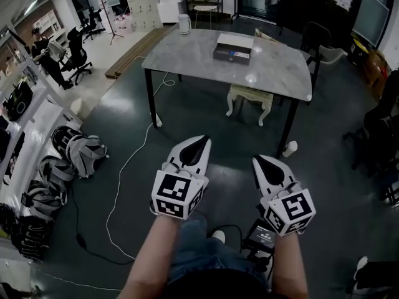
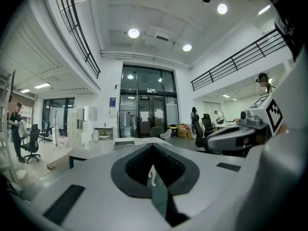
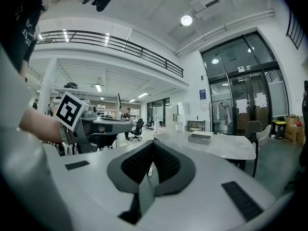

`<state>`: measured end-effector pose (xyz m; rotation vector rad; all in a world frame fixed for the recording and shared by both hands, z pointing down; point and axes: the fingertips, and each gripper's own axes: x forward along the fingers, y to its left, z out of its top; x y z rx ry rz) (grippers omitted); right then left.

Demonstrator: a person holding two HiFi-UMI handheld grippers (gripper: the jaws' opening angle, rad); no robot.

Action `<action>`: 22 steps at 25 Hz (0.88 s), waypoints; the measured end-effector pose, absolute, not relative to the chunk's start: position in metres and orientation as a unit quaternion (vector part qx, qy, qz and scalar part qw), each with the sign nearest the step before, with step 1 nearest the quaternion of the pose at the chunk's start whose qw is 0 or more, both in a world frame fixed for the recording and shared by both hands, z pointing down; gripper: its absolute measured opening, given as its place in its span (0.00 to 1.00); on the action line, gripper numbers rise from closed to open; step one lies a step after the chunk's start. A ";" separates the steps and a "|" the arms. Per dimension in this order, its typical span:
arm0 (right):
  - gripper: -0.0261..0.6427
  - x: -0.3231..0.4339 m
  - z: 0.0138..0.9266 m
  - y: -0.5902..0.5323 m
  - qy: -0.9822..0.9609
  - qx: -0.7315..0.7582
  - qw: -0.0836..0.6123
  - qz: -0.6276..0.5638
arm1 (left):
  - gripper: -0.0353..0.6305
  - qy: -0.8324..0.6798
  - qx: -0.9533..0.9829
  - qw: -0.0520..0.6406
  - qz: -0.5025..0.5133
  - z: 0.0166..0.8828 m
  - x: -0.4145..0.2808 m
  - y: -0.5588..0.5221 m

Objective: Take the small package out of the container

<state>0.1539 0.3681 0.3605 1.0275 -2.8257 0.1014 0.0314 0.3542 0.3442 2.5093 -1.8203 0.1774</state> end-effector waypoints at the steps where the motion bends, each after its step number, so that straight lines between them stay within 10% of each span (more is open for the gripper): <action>1: 0.08 0.154 0.362 0.364 -0.937 0.340 0.067 0.034 | 0.07 -0.586 0.808 0.018 0.057 0.345 0.031 0.350; 22: 0.08 0.078 0.362 0.192 -0.916 0.392 0.083 0.017 | 0.07 -0.548 0.835 0.014 0.033 0.346 -0.046 0.163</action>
